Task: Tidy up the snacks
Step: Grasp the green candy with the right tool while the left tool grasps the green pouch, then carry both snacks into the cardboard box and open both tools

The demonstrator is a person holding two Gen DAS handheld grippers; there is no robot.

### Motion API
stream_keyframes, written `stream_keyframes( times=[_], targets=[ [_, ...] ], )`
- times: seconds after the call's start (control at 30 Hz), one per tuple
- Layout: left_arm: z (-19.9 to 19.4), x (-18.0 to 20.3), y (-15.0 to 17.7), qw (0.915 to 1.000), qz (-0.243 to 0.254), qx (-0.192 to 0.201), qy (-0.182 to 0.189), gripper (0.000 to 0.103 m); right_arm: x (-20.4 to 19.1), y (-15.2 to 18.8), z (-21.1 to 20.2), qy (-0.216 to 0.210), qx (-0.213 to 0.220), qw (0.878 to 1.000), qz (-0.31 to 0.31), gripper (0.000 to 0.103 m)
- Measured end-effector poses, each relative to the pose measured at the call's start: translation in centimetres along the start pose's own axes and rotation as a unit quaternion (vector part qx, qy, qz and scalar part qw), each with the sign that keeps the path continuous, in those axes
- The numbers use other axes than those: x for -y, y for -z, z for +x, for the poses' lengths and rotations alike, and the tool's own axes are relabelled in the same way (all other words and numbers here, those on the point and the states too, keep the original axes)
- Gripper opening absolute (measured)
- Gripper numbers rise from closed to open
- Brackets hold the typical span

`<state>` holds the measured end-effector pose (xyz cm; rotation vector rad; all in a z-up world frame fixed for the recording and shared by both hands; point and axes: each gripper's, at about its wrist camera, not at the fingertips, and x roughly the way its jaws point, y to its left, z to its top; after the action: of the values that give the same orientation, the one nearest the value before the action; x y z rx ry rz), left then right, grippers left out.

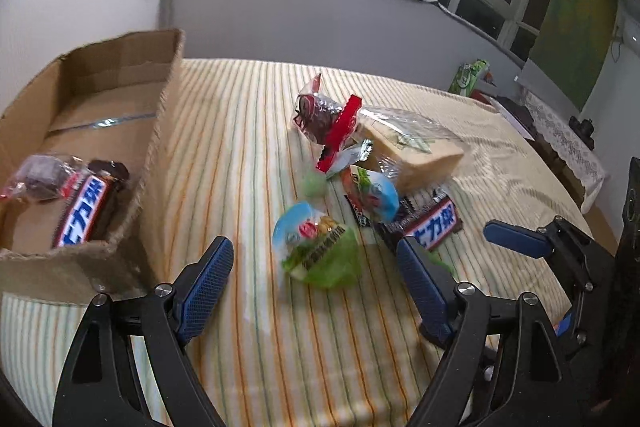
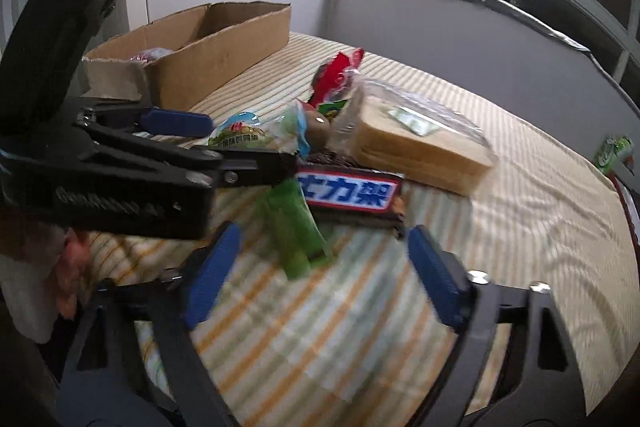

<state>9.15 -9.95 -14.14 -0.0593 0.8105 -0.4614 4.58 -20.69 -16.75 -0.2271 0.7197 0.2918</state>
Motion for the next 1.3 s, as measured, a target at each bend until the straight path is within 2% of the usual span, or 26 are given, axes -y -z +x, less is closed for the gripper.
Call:
stream_keyframes(
  times=[0.07,0.1,0.13,0.17,0.2,0.23,0.27,0.33,0.37,0.8,1.03,1.3],
  targets=[
    [0.5,-0.2,0.0,1.0000,-0.004,-0.004,-0.001,0.078,-0.2,-0.1,0.4,-0.015,0.004,1.000,0.010,0.055],
    [0.6,-0.2,0.0,1.0000,-0.005,-0.005,-0.004,0.075,-0.3,-0.1,0.6,-0.020,0.008,1.000,0.014,0.051],
    [0.5,-0.3,-0.1,0.9999,-0.004,-0.005,-0.011,0.064,-0.4,-0.1,0.7,-0.022,0.011,1.000,0.014,0.044],
    [0.5,-0.3,0.0,0.9999,-0.003,-0.002,-0.016,0.044,-0.7,-0.2,0.7,-0.023,0.013,1.000,0.016,0.037],
    [0.5,-0.4,0.0,0.9998,-0.004,-0.003,-0.018,0.039,-0.8,-0.2,0.7,-0.024,0.015,0.999,0.020,0.033],
    [0.4,-0.5,0.1,0.9999,-0.005,-0.002,-0.016,0.039,-0.8,0.0,0.5,-0.023,0.018,0.999,0.026,0.025],
    [0.3,-0.6,0.1,0.9999,-0.005,-0.001,-0.013,0.038,-0.8,0.0,0.5,-0.021,0.019,0.999,0.032,0.022],
    [0.2,-0.9,0.2,0.9999,-0.007,0.001,-0.010,0.034,-0.6,0.5,0.1,-0.020,0.022,0.998,0.047,0.022],
    [0.0,-1.2,0.3,0.9999,-0.010,0.001,-0.008,0.028,-0.4,0.7,-0.2,-0.020,0.022,0.998,0.052,0.022],
    [-2.9,-6.5,1.6,0.9972,-0.056,0.008,-0.049,0.027,0.5,1.6,-2.0,-0.010,0.032,0.996,0.084,0.021],
    [-3.4,-3.6,1.8,0.9994,-0.015,0.013,-0.029,0.027,0.8,1.6,-3.2,-0.009,0.051,0.993,0.104,0.021],
    [-3.9,-3.0,2.0,0.9995,-0.013,0.024,-0.018,0.027,1.9,2.5,-4.7,-0.002,0.071,0.988,0.134,0.021]
  ],
)
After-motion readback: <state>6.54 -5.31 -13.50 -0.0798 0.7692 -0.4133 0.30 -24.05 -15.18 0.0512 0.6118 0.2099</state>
